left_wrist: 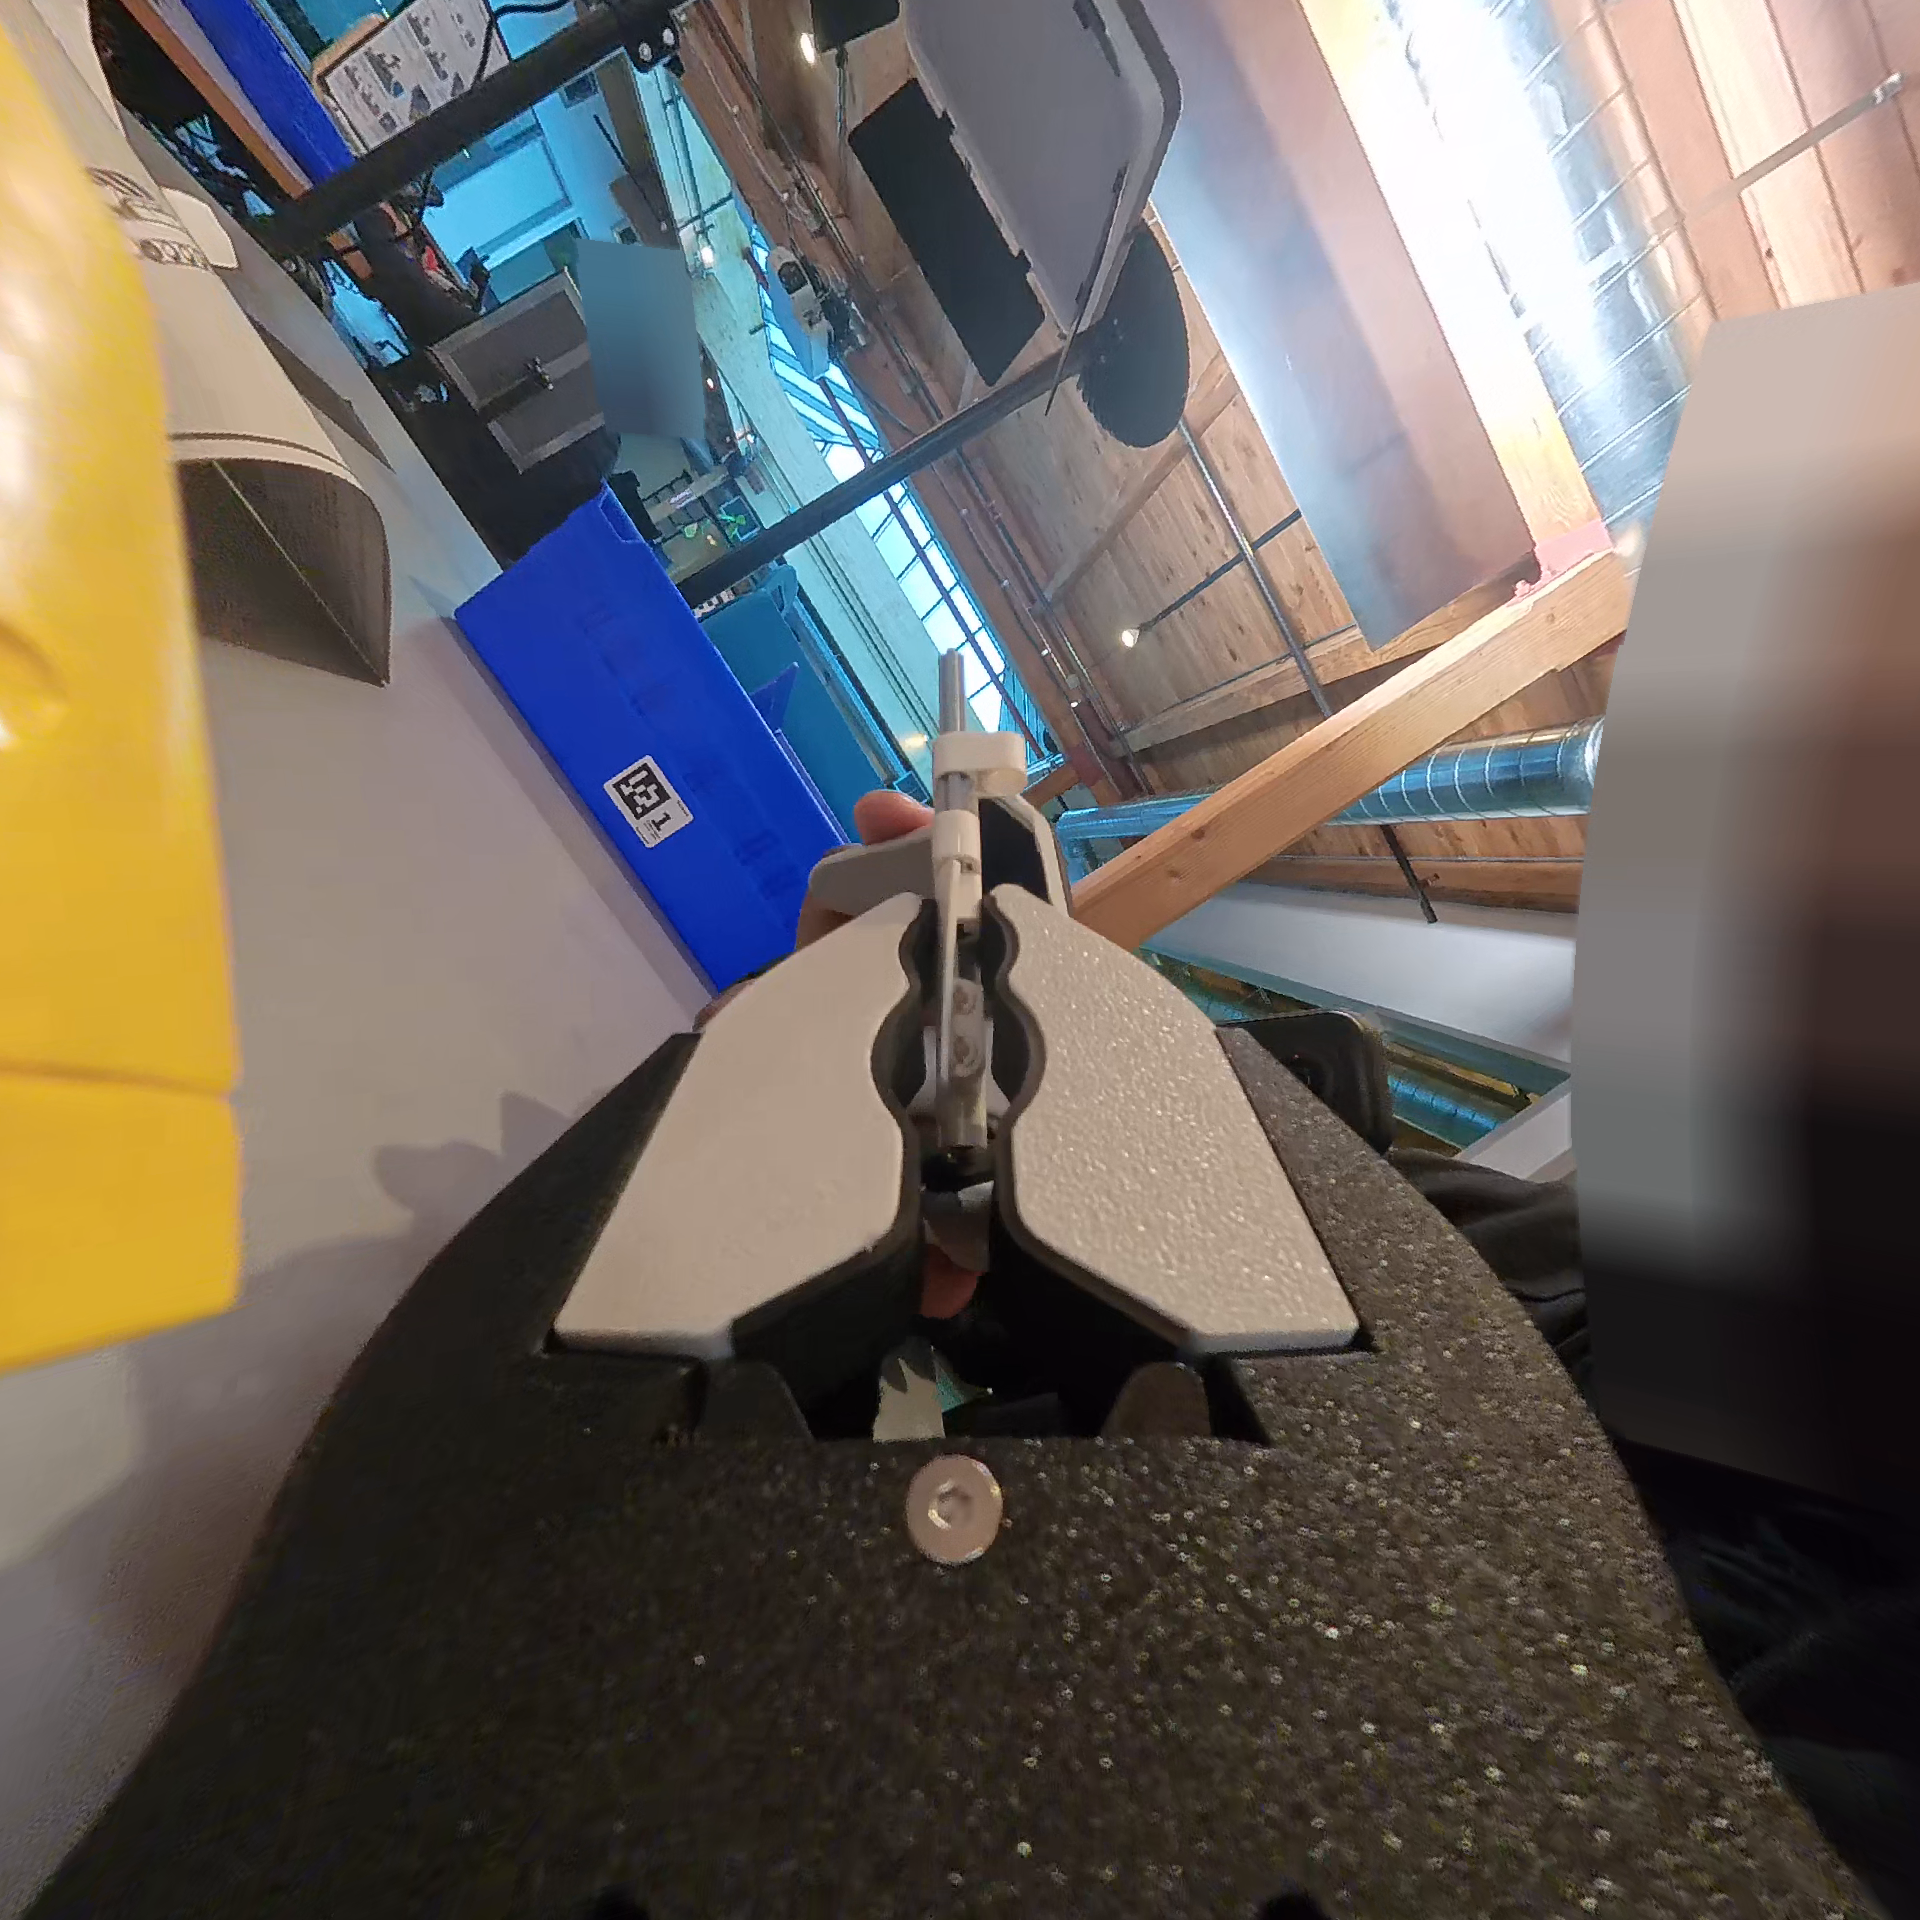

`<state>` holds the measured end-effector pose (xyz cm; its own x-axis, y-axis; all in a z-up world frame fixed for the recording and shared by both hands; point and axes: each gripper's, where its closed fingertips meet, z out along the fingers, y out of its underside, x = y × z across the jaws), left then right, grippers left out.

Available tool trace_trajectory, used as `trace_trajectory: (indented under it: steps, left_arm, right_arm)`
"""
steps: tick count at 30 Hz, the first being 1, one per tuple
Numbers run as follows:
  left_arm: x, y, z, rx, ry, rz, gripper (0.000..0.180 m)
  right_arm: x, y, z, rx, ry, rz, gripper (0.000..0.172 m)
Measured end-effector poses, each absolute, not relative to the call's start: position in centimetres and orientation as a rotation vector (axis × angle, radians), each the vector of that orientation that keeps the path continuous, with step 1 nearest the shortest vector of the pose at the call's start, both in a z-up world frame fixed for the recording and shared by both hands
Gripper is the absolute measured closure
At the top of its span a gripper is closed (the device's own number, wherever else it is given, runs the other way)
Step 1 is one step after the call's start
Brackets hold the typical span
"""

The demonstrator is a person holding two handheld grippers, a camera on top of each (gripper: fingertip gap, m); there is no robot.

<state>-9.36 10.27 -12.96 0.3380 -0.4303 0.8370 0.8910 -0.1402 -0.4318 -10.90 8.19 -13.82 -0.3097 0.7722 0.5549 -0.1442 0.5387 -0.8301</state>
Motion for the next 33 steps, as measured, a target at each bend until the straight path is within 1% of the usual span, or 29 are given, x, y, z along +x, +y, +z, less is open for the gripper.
trace_trajectory:
  steps: [13,19,22,25,29,33]
  left_arm:
    - [-8.3,10.3,-13.2,-1.426,-0.358,-1.131,0.172]
    - [-8.9,9.9,-13.8,-1.568,-0.252,-0.957,0.164]
    - [-8.6,9.8,-13.9,-1.591,-0.229,-0.991,0.161]
    - [-8.2,9.8,-13.8,-1.572,-0.236,-1.057,0.163]
    - [-7.4,9.5,-13.6,-1.553,-0.199,-1.123,0.174]
    - [-6.9,9.4,-14.0,-1.591,-0.163,-1.117,0.173]
  right_arm:
    - [-10.0,8.4,-14.0,-0.474,-1.675,1.033,0.104]
    - [-9.9,9.6,-13.7,-0.451,-1.643,0.986,0.104]
    - [-9.7,9.7,-13.6,-0.428,-1.635,0.991,0.103]
    - [-9.4,9.0,-13.8,-0.385,-1.656,1.003,0.103]
    - [-8.9,8.2,-14.2,-0.339,-1.687,1.013,0.103]
    - [-8.4,8.0,-14.6,-0.319,-1.728,1.038,0.103]
